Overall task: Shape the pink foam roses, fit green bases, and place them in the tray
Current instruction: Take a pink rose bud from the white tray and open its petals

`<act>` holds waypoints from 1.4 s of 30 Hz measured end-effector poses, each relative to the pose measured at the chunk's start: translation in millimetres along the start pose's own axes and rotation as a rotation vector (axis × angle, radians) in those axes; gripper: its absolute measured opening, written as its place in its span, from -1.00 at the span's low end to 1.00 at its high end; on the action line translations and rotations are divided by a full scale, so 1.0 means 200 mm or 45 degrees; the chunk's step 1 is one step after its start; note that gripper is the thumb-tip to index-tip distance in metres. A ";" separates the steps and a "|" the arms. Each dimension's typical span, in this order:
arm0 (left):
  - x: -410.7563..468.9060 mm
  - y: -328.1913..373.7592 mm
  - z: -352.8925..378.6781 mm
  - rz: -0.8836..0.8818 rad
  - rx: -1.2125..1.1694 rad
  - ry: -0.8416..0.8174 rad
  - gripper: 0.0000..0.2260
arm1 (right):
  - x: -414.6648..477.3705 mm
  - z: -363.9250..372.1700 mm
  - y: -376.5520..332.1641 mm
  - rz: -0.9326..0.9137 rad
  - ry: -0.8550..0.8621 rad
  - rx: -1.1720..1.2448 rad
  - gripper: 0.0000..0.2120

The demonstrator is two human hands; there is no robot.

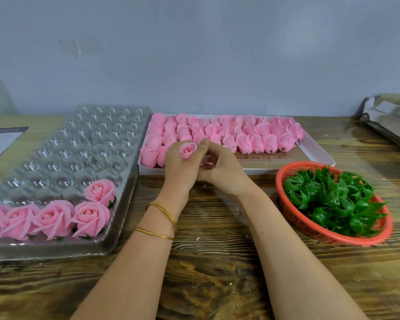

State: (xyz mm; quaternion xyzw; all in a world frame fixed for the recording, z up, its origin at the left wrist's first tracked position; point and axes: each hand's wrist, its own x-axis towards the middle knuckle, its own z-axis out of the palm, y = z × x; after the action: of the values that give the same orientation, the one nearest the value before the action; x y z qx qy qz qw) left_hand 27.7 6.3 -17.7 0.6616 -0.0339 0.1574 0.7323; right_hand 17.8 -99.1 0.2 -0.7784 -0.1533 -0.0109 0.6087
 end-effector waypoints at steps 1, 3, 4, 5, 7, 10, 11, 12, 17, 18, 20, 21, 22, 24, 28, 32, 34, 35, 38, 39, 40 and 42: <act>0.00 -0.01 0.00 -0.006 0.002 -0.002 -0.82 | 0.00 0.00 0.00 -0.012 0.004 -0.009 -0.58; 0.01 -0.01 0.00 -0.025 0.000 -0.010 -0.85 | 0.00 0.02 -0.01 -0.031 0.028 -0.016 -0.57; 0.01 -0.01 0.00 -0.040 -0.003 -0.017 -0.86 | 0.00 0.02 0.00 -0.034 0.043 -0.011 -0.58; 0.01 -0.01 0.00 -0.057 -0.005 -0.021 -0.85 | 0.00 0.02 0.00 -0.034 0.052 -0.002 -0.59; 0.01 -0.02 0.00 -0.083 0.003 -0.029 -0.79 | 0.00 0.02 0.00 -0.032 0.046 0.009 -0.60; 0.01 -0.01 0.00 -0.087 0.020 -0.043 -0.75 | 0.00 0.00 0.01 -0.029 0.022 0.061 -0.61; 0.00 0.00 0.00 -0.082 0.012 -0.050 -0.76 | 0.00 0.00 0.01 -0.018 0.005 0.099 -0.62; 0.00 0.00 0.00 -0.075 -0.002 -0.056 -0.77 | 0.00 0.00 0.01 -0.005 -0.015 0.134 -0.61; 0.00 0.01 -0.02 -0.032 -0.018 -0.123 -0.83 | -0.01 -0.01 0.00 0.071 -0.131 0.236 -0.64; -0.01 0.02 -0.02 -0.021 -0.016 -0.141 -0.83 | -0.01 -0.02 0.01 0.081 -0.136 0.242 -0.65; -0.01 0.02 -0.02 -0.015 -0.031 -0.156 -0.82 | -0.01 -0.01 0.01 0.100 -0.143 0.260 -0.65; -0.01 0.03 -0.03 -0.024 -0.042 -0.153 -0.81 | -0.02 -0.01 0.02 0.111 -0.148 0.272 -0.65; 0.00 0.03 -0.03 -0.033 -0.053 -0.147 -0.79 | -0.02 -0.01 0.02 0.119 -0.153 0.277 -0.65; 0.00 0.03 -0.02 -0.056 -0.074 -0.143 -0.75 | -0.02 -0.01 0.02 0.118 -0.152 0.264 -0.65; -0.01 0.03 -0.01 -0.098 -0.085 -0.134 -0.83 | -0.02 -0.02 0.00 0.112 -0.149 0.219 -0.57; 0.00 0.03 -0.01 -0.151 -0.095 -0.115 -0.82 | -0.02 0.00 -0.01 0.077 -0.089 0.157 -0.50; 0.00 0.03 -0.01 -0.163 -0.109 -0.115 -0.82 | -0.01 0.01 -0.01 0.082 -0.065 0.136 -0.51; -0.01 0.03 -0.01 -0.159 -0.103 -0.121 -0.82 | -0.01 0.01 -0.01 0.085 -0.057 0.125 -0.52; -0.01 0.03 -0.02 -0.122 -0.073 -0.157 -0.82 | -0.02 0.01 -0.01 0.082 -0.052 0.142 -0.55; -0.01 0.04 -0.02 -0.115 -0.075 -0.167 -0.80 | -0.02 0.00 -0.01 0.082 -0.059 0.168 -0.56; -0.01 0.05 -0.02 -0.107 -0.084 -0.171 -0.76 | -0.02 0.00 -0.01 0.084 -0.066 0.197 -0.56; -0.01 0.05 -0.03 -0.083 -0.091 -0.174 -0.71 | -0.02 0.00 -0.01 0.085 -0.072 0.238 -0.58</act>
State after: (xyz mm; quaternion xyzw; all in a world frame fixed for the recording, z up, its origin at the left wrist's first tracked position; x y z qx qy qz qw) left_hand 21.8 12.2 -9.3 0.6449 -0.0679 0.0865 0.7563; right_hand 12.5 -99.4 1.7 -0.7229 -0.1448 0.0456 0.6741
